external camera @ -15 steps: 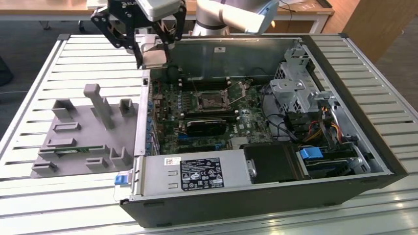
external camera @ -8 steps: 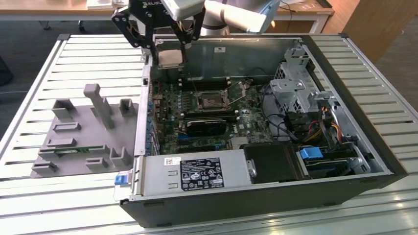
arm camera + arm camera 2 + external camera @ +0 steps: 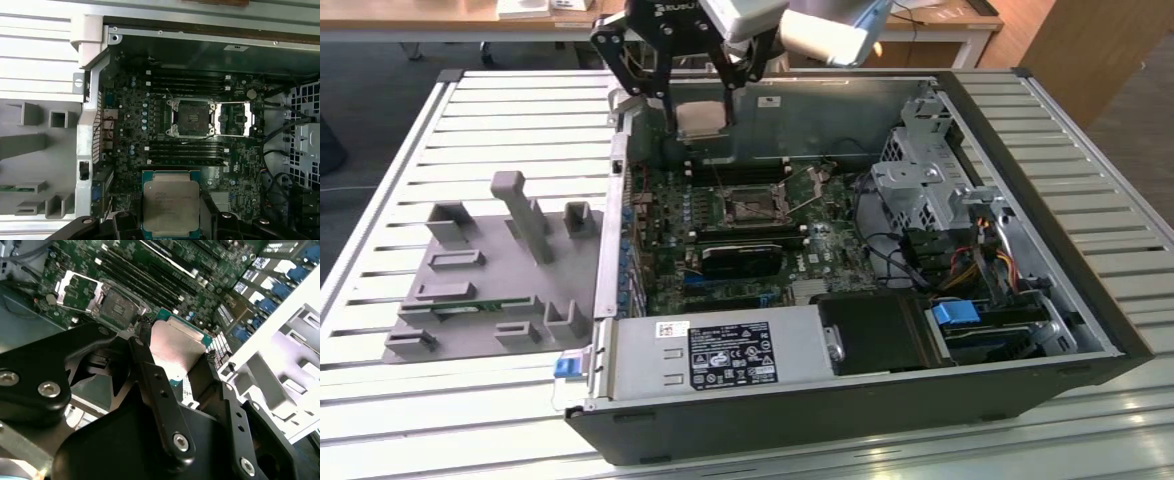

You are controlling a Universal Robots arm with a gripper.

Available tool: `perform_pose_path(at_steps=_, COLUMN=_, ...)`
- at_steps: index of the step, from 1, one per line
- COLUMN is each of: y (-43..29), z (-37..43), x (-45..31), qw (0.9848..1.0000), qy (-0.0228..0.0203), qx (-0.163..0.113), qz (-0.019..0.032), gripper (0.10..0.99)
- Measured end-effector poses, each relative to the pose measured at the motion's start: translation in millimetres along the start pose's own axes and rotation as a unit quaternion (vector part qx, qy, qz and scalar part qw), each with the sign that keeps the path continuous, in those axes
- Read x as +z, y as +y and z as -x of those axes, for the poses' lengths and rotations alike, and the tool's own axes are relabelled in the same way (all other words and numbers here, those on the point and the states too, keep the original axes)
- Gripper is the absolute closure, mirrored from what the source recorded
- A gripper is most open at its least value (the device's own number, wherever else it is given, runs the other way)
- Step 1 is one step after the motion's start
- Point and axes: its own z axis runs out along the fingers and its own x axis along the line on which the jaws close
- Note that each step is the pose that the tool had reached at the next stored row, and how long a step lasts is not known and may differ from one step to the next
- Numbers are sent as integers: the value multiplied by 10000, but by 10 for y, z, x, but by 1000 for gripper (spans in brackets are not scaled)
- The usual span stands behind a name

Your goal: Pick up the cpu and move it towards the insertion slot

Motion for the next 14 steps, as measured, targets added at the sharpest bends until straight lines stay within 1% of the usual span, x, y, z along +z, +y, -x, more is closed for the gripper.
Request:
perform_pose_path(at_steps=9, y=-5, z=358, x=40, qw=10000, qy=8, qx=0, qz=1, gripper=545)
perform_pose_path(at_steps=11, y=-4, z=438, x=53, qw=10000, qy=18, qx=0, qz=0, gripper=545)
perform_pose_path(at_steps=14, y=1, z=552, x=80, qw=10000, qy=48, qx=1, qz=1, gripper=545)
